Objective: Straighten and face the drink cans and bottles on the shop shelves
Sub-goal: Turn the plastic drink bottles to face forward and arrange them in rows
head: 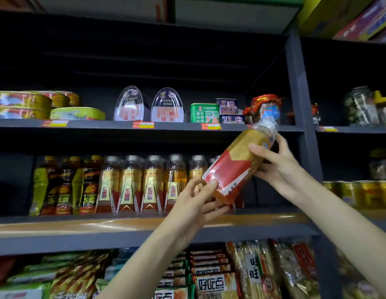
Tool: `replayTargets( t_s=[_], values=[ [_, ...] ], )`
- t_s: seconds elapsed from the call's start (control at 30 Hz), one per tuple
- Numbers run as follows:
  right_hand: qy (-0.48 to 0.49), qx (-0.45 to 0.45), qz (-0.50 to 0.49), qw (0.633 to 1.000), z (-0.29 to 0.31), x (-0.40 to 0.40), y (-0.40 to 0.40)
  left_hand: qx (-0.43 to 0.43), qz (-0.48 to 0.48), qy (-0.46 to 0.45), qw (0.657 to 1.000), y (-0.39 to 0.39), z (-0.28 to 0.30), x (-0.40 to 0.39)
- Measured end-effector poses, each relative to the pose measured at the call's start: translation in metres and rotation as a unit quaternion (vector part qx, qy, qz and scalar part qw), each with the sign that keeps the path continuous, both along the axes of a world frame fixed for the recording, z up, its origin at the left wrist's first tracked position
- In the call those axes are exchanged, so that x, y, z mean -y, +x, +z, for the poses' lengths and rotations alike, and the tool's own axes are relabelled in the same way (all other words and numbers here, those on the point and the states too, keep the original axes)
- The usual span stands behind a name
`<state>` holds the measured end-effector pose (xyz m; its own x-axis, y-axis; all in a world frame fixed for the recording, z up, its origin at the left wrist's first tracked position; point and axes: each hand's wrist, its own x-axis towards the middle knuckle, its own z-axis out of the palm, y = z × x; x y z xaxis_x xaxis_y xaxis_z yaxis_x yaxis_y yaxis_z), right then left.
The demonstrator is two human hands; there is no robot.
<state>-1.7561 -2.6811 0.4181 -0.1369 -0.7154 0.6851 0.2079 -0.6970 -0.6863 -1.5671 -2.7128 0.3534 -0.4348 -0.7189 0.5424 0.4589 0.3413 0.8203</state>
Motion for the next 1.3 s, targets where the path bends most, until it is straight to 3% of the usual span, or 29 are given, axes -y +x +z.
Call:
replayTargets(
  t_s=[0.1, 0.2, 0.27, 0.33, 0.43, 0.53, 0.57, 0.63, 0.8, 0.87, 0.93, 1.0, 1.07, 1.17, 1.3],
  values=[
    [0.089, -0.015, 0.037, 0.995, -0.005, 0.000, 0.011, -0.031, 0.147, -0.109, 0.983, 0.011, 0.004, -0.005],
    [0.198, 0.017, 0.128, 0.972, -0.013, 0.000, 0.022, 0.039, 0.327, -0.308, 0.893, 0.028, 0.015, -0.007],
    [0.219, 0.047, 0.148, 0.963, -0.020, 0.005, 0.030, 0.101, 0.332, -0.400, 0.848, 0.035, 0.019, -0.009],
    [0.221, 0.074, 0.131, 0.963, -0.024, 0.011, 0.036, 0.139, 0.327, -0.437, 0.826, 0.038, 0.017, -0.012],
    [0.184, 0.118, 0.087, 0.972, -0.021, 0.009, 0.040, 0.134, 0.318, -0.393, 0.852, 0.039, 0.012, -0.012],
    [0.113, 0.065, 0.007, 0.991, -0.016, 0.005, 0.039, 0.078, 0.183, -0.188, 0.962, 0.038, 0.007, -0.014],
    [0.091, 0.041, -0.020, 0.995, -0.015, 0.003, 0.040, 0.044, 0.118, -0.112, 0.986, 0.037, 0.006, -0.012],
    [0.057, -0.001, -0.048, 0.997, -0.018, 0.000, 0.041, 0.028, 0.043, -0.025, 0.998, 0.036, 0.003, -0.009],
    [0.040, -0.047, -0.076, 0.995, -0.030, -0.004, 0.048, 0.058, 0.044, -0.005, 0.997, 0.030, -0.009, -0.007],
    [0.049, -0.058, -0.087, 0.993, -0.029, -0.003, 0.048, 0.045, 0.100, -0.032, 0.993, 0.028, -0.010, -0.006],
    [0.082, -0.073, -0.081, 0.991, -0.027, -0.004, 0.049, 0.054, 0.255, -0.150, 0.954, 0.029, -0.008, -0.005],
    [0.128, -0.026, -0.004, 0.991, -0.027, -0.004, 0.049, 0.078, 0.368, -0.291, 0.879, 0.034, -0.004, -0.001],
    [0.168, 0.057, 0.079, 0.981, -0.030, -0.003, 0.050, 0.090, 0.373, -0.367, 0.847, 0.040, -0.001, -0.002],
    [0.213, 0.134, 0.128, 0.959, -0.034, 0.000, 0.051, 0.075, 0.348, -0.381, 0.853, 0.041, 0.004, -0.005],
    [0.207, 0.107, 0.146, 0.961, -0.033, 0.002, 0.048, 0.078, 0.365, -0.391, 0.842, 0.040, 0.006, -0.008]
  ],
)
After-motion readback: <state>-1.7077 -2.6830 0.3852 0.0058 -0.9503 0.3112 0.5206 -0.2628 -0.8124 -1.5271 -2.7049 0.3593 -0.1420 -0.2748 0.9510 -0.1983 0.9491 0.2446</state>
